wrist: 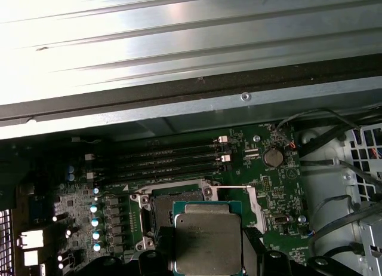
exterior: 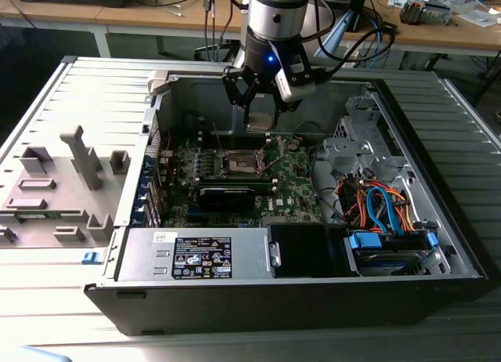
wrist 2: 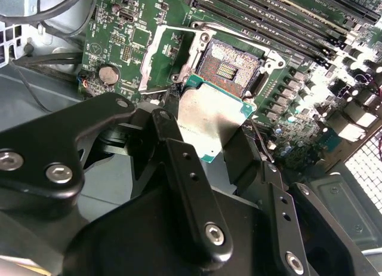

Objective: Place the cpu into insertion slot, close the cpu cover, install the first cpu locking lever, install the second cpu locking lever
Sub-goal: 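Place the cpu into insertion slot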

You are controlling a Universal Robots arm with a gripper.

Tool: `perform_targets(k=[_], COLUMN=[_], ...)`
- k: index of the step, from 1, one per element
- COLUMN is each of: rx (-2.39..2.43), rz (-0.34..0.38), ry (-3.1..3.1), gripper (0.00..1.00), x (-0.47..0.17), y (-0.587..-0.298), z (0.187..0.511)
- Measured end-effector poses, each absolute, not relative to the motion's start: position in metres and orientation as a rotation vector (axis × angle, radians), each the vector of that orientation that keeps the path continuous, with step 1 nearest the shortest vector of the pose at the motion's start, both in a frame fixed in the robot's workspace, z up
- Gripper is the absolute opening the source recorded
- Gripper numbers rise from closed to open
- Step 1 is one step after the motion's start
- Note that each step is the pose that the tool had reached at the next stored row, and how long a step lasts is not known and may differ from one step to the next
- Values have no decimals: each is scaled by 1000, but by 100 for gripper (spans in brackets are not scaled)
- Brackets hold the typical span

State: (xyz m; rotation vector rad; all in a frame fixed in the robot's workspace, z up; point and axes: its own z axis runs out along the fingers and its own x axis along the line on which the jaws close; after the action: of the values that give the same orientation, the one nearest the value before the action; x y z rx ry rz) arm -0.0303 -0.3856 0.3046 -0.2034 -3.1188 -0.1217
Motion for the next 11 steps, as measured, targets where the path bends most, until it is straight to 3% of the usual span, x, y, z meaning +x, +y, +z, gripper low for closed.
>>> perform_targets(k=[11], rx=[-245], rz=[-117], ry=[-3117], gripper=[54], x=[-30], y=[-386], z=[303])
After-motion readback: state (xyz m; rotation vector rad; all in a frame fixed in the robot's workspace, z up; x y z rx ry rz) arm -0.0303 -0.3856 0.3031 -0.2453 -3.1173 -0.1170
